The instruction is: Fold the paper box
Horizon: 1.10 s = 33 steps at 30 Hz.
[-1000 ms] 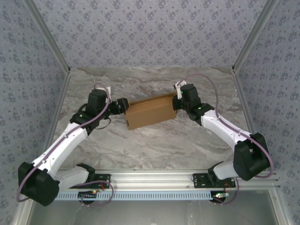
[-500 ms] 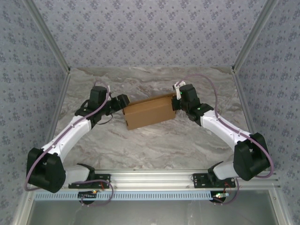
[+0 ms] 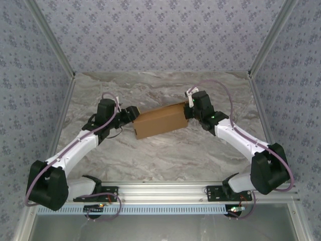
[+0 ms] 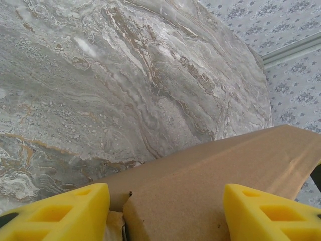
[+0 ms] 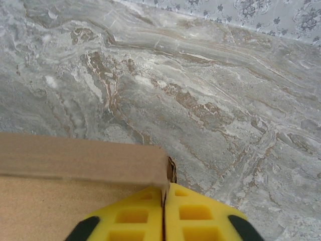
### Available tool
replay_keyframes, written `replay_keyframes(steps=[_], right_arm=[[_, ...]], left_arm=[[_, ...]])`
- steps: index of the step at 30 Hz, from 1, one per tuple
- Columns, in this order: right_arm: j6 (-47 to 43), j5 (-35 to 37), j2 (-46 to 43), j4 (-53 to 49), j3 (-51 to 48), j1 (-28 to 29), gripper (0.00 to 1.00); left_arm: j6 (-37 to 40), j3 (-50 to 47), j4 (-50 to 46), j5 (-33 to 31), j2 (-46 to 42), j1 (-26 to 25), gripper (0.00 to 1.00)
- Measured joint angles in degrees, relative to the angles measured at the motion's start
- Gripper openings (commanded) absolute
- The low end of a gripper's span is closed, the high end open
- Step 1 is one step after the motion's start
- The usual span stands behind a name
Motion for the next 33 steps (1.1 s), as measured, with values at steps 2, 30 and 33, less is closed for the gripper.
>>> replay_keyframes(steps=[2, 30, 33], right_arm=[[0.00, -0.13, -0.22, -1.11, 0.33, 0.00, 0.19], [0.13, -5.53, -5.68, -15.52, 4.61, 0.48, 0.54], [0.13, -5.97, -6.62, -16.31, 6.25, 0.39, 0.55]], left_arm=[[0.02, -0.39, 0.44, -0.09, -0.17, -0.15, 0.58], [0.26, -0.63, 0.96, -2.64, -0.09, -2.69, 0.58], [0.26, -0.63, 1.05, -3.10, -0.04, -2.93, 0.58]])
